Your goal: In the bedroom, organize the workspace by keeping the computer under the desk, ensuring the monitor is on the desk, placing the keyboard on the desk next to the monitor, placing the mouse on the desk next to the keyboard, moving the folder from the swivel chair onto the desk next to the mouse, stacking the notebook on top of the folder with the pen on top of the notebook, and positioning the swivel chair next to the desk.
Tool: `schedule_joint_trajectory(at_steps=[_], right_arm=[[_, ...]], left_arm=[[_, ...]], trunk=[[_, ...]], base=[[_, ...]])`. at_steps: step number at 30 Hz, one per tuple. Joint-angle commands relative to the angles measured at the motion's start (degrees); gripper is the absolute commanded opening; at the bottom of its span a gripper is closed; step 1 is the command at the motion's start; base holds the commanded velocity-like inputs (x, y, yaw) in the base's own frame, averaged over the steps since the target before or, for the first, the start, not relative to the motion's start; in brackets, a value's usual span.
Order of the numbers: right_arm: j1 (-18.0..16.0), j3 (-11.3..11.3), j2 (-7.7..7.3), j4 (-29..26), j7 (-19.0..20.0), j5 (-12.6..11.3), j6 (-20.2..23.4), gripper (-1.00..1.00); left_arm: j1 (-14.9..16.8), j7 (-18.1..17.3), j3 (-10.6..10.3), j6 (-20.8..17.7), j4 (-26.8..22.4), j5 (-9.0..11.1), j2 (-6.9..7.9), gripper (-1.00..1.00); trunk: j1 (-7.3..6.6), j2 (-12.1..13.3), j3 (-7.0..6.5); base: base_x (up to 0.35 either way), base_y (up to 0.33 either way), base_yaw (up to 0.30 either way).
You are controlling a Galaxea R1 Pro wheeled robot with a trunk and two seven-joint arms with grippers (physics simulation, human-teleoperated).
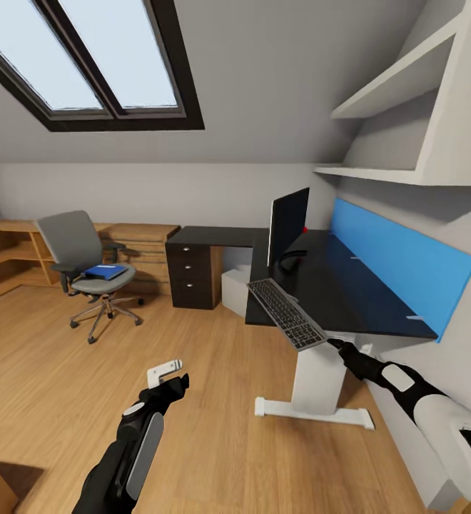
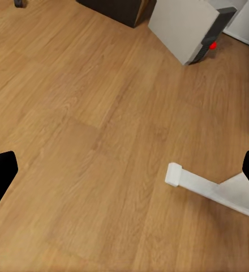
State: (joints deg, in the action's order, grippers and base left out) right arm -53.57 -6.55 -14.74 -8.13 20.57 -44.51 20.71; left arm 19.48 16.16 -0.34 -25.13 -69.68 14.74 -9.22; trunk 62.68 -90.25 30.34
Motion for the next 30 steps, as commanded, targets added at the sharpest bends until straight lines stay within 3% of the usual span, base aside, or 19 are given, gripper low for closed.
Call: schedule_joint_trajectory(at_steps=[1, 8, 14, 18, 19, 21, 27, 30], right_arm=[[0.0, -0.5, -0.01, 0.1, 0.0, 0.0, 0.4, 1.00], [0.0, -1.0, 0.28, 0.6, -0.4, -0.3, -0.2, 1.00], [0.0, -1.3, 0.49, 0.4, 1.8, -0.3, -2.1, 1.00], [0.0, -1.4, 0.34, 0.5, 5.5, -0.3, -2.7, 1.00], [0.0, -1.4, 0.18, 0.6, 9.1, -0.3, -2.9, 1.00], [0.0, -1.5, 0.11, 0.7, 11.8, -0.3, -3.0, 1.00], [0.0, -1.5, -0.19, 1.1, 17.2, -0.4, -3.0, 1.00], [0.0, -1.5, -0.79, 2.6, 19.2, -1.6, -3.0, 1.00]], left_arm=[[0.0, 0.4, 0.0, -0.2, -0.1, 0.6, -0.01, 1.00], [0.0, 0.5, 0.0, -0.2, -0.1, 0.5, -0.01, 1.00], [0.0, 0.5, 0.0, -0.2, -0.1, 0.5, -0.01, 1.00], [0.0, 0.5, 0.0, -0.2, -0.1, 0.5, -0.01, 1.00], [0.0, 0.5, 0.0, -0.2, -0.1, 0.5, -0.01, 1.00], [0.0, 0.5, 0.0, -0.2, -0.1, 0.5, -0.01, 1.00], [0.0, 0.5, -0.1, -0.2, -0.1, 0.5, -0.01, 1.00], [0.0, 0.5, -0.1, -0.2, -0.1, 0.5, -0.01, 1.00]], trunk=[[0.22, -0.5, 0.25], [1.76, -3.3, 1.50], [3.08, -5.7, 2.58], [3.96, -7.3, 3.30], [4.18, -7.7, 3.48], [4.62, -8.5, 3.84], [5.93, -10.9, 4.91], [6.59, -12.1, 5.45]], base=[[0.000, 0.000, 0.000], [0.000, 0.000, 0.000], [0.000, 0.000, 0.000], [0.000, 0.000, 0.000], [0.000, 0.000, 0.000], [0.000, 0.000, 0.000], [0.000, 0.000, 0.000], [0.000, 0.000, 0.000]])
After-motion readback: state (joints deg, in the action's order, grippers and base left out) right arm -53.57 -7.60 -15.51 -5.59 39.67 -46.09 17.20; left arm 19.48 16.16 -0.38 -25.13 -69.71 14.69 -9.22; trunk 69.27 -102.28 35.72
